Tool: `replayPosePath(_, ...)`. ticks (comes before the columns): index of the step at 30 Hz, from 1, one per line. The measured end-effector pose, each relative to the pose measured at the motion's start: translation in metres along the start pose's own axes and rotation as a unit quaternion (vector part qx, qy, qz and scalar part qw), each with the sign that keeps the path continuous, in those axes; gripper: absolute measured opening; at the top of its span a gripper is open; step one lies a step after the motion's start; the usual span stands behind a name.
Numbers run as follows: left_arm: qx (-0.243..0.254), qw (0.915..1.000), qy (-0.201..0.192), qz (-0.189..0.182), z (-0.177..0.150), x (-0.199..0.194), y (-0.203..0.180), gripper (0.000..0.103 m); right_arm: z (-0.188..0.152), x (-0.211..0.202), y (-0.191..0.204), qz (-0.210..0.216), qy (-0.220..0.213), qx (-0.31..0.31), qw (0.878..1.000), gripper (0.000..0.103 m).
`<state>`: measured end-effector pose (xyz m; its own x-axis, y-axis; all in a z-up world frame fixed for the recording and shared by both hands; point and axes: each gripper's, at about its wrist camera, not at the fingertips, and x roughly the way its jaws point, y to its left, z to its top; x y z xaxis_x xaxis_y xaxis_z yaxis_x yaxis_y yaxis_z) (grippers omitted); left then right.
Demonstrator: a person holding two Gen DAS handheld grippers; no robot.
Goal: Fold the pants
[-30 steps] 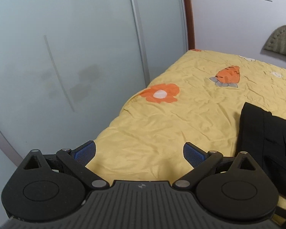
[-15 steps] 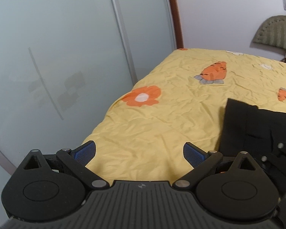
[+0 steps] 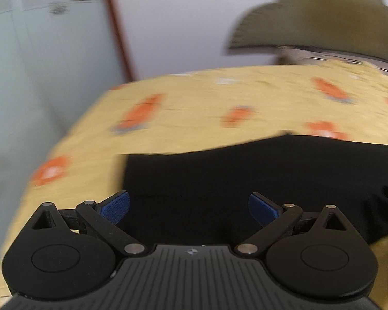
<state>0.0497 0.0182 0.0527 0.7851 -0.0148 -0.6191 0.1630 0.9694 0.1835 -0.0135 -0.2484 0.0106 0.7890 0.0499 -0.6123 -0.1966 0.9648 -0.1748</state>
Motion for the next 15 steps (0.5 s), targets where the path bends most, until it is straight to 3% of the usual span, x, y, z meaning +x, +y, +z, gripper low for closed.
replayPosePath(2,0.008,0.9992,0.004,-0.039,0.005,0.011,-0.038,0.101,-0.010,0.006,-0.031,-0.004,0.013,0.041,0.999,0.019)
replayPosePath(5,0.022,0.9977,0.021,-0.061,0.002,0.039,-0.084,0.101,-0.024,0.022,-0.057,0.009,0.048,0.088,0.995,0.019)
replayPosePath(8,0.065,0.9936,0.076,-0.053,-0.015,0.069,-0.119,0.097,-0.040,0.014,-0.050,0.015,0.063,0.043,0.997,0.019)
replayPosePath(11,0.066,0.9946,0.060,-0.054,-0.030,0.059,-0.113,0.099,-0.049,-0.011,-0.047,0.018,0.053,0.025,0.998,0.019)
replayPosePath(15,0.027,0.9970,0.050,-0.053,-0.015,0.053,-0.115,0.100,-0.055,-0.016,-0.085,0.013,0.008,0.125,0.992,0.028)
